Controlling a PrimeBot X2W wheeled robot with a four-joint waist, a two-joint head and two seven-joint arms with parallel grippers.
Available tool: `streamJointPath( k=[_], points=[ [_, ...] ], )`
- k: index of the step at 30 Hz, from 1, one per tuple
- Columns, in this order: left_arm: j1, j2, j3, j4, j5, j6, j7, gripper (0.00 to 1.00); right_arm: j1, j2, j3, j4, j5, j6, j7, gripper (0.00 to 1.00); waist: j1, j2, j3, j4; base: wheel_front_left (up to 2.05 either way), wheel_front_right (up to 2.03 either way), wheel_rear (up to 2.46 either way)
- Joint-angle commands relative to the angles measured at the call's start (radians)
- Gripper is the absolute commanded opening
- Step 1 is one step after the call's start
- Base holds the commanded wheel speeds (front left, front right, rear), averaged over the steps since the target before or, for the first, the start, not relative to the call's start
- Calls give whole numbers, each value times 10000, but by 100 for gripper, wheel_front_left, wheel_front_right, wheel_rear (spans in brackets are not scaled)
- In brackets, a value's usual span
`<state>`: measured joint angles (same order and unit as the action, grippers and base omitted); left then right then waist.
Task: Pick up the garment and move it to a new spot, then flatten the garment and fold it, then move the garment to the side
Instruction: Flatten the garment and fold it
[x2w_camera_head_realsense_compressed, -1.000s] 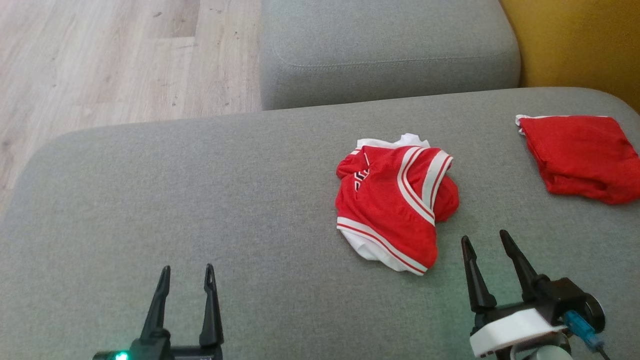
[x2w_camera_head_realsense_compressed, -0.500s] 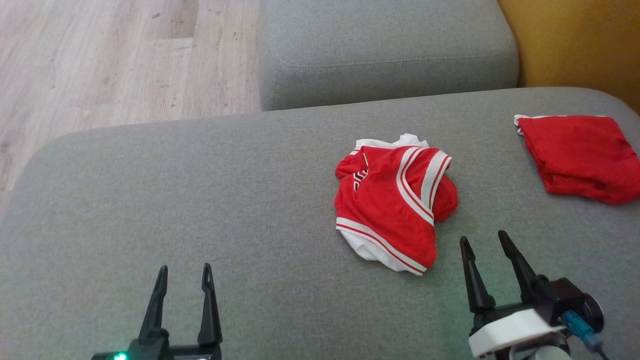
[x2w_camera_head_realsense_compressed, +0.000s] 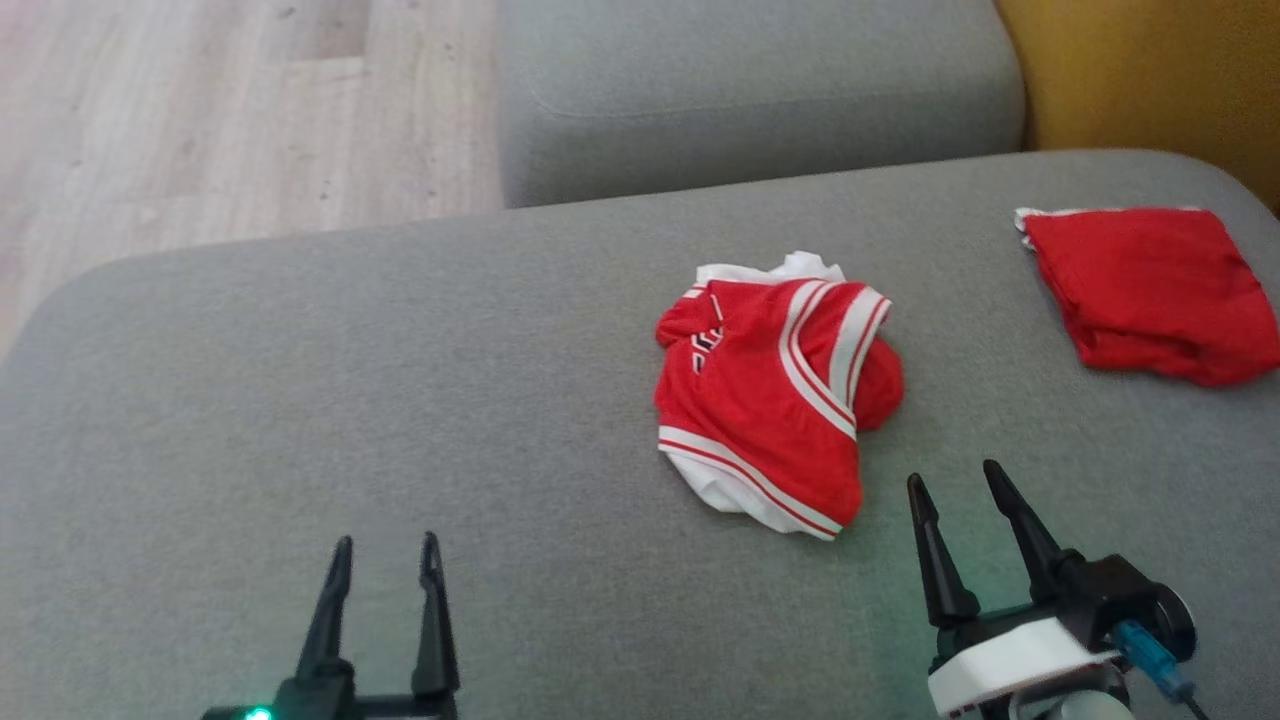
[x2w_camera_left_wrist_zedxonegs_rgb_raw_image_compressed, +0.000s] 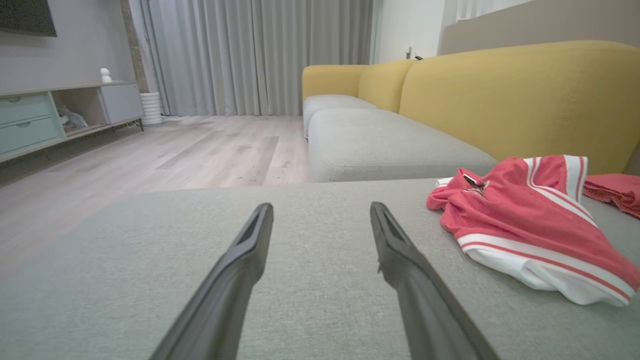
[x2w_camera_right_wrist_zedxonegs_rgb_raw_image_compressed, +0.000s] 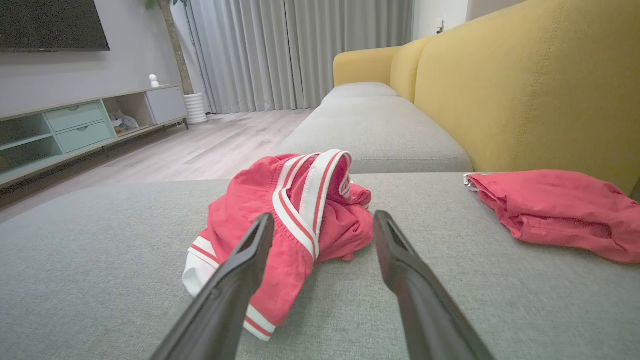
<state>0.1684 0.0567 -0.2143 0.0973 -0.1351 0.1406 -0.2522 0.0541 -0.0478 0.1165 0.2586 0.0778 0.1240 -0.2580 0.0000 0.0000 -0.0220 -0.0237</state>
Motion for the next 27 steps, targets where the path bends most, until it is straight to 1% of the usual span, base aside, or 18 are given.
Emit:
streamJointPath(
  k=[1, 4, 8, 9, 11, 13, 15, 18, 19, 20, 21, 22, 24, 27],
  points=[
    [-557, -64, 141, -200, -16, -26, -95, 100, -436, -24, 259, -348, -27, 67, -38, 100, 0, 0, 162, -204, 0, 0, 0],
    [-793, -64, -148, -83, -88, -143, -95, 100, -586, -24, 342, -369, 53, 67, -38, 100, 0, 0, 453, -604, 0, 0, 0],
    [-1580, -64, -838, 272, 219, -494, -95, 100, -980, -24, 467, -548, 251, 67, -38, 100, 0, 0, 1194, -1337, 0, 0, 0],
    [-1877, -64, -1083, 415, 349, -620, -95, 100, -1092, -24, 481, -600, 340, 67, -38, 100, 0, 0, 1370, -1510, 0, 0, 0],
    [-2474, -64, -1625, 697, 494, -1019, -95, 100, -1275, -24, 578, -695, 580, 67, -38, 100, 0, 0, 1703, -1939, 0, 0, 0],
    [-3029, -64, -2188, 1273, 639, -1511, -95, 100, -1387, -24, 739, -726, 657, 67, -38, 100, 0, 0, 1957, -2339, 0, 0, 0],
    [-3604, -64, -2691, 1980, 883, -1896, -95, 100, -1465, -24, 872, -759, 744, 67, -38, 100, 0, 0, 2161, -2719, 0, 0, 0],
    [-4505, -59, -3383, 3073, 1472, -2171, -95, 100, -1599, -24, 1022, -818, 959, 67, -38, 100, 0, 0, 2498, -3331, 0, 0, 0],
    [-4750, -58, -3533, 3478, 1595, -2214, -95, 100, -1655, -24, 1078, -837, 1046, 67, -38, 100, 0, 0, 2615, -3551, 0, 0, 0],
    [-4750, -58, -3533, 3478, 1595, -2214, -95, 100, -1655, -24, 1078, -837, 1046, 67, -38, 100, 0, 0, 2615, -3551, 0, 0, 0],
    [-5199, -59, -3721, 4399, 1739, -2242, -94, 100, -1740, -24, 1139, -888, 1219, 67, -38, 100, 0, 0, 2806, -3928, 0, 0, 0],
    [-5199, -59, -3721, 4399, 1739, -2242, -94, 100, -1740, -24, 1139, -888, 1219, 67, -38, 100, 0, 0, 2806, -3928, 0, 0, 0],
    [-5637, -60, -3706, 5298, 1823, -2022, -18, 100, -1796, -24, 1209, -926, 1370, 67, -38, 100, 0, 0, 2971, -4289, 0, 0, 0],
    [-6145, -62, -3584, 6365, 1648, -1757, 314, 100, -1842, -24, 1278, -966, 1554, 67, -38, 100, 0, 0, 3182, -4741, 0, 0, 0]
  ],
)
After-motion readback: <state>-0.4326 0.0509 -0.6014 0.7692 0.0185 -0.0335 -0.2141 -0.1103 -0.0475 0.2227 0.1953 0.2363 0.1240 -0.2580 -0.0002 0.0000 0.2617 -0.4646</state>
